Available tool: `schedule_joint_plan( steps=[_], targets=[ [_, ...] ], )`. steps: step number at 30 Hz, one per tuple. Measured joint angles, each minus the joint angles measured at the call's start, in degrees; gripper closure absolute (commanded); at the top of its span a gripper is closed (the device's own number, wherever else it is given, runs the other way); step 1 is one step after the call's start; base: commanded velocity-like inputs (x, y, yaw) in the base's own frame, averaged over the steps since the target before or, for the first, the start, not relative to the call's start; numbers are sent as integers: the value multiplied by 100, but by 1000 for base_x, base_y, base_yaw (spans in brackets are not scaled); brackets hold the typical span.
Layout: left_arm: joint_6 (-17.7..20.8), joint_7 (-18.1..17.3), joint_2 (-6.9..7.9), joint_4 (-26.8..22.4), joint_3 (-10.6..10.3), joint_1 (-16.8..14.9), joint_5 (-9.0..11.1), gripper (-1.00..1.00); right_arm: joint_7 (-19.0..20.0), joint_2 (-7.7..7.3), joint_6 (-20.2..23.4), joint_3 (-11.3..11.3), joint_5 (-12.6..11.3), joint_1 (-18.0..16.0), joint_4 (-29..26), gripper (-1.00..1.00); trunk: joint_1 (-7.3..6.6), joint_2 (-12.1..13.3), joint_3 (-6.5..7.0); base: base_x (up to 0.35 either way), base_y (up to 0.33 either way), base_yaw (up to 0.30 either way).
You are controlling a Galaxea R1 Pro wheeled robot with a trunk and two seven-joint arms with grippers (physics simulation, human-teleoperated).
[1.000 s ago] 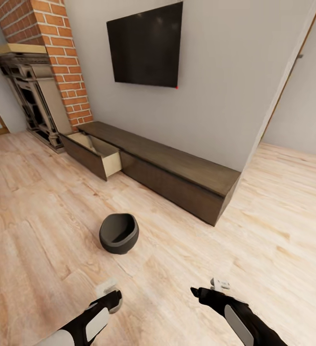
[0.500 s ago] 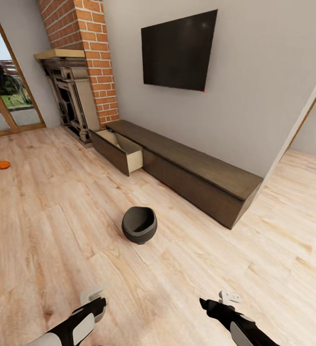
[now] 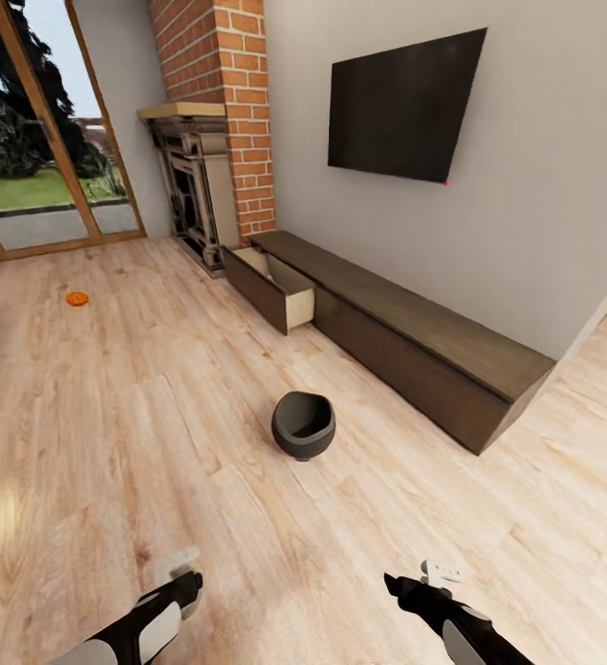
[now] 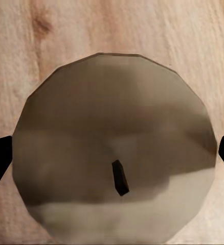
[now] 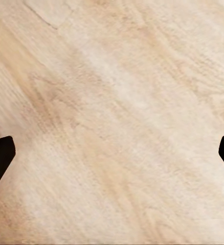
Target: Place each of the two pumpkins and all three candles from the living room inside a cabinet in the living room (use any cabinet), then make sure every cabinet is closed, and position the cauldron so it is next to a table in the living room.
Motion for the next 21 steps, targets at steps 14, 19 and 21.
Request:
schedule_joint_plan(
  steps=[14,19,21],
  targets=[
    [-1,-32,3,1,135,-1,1,100,-12,11,-28,11,133,3,57,-100,-309,561,251,-199,98,288],
    [0,-51,1,0,179,0,1,100,-25,17,-40,15,347,4,65,-100,-420,762,341,-73,54,288],
    [0,-54,4,1,188,1,7,100,-26,17,-39,16,368,3,64,-100,-443,803,360,-16,12,288]
  ],
)
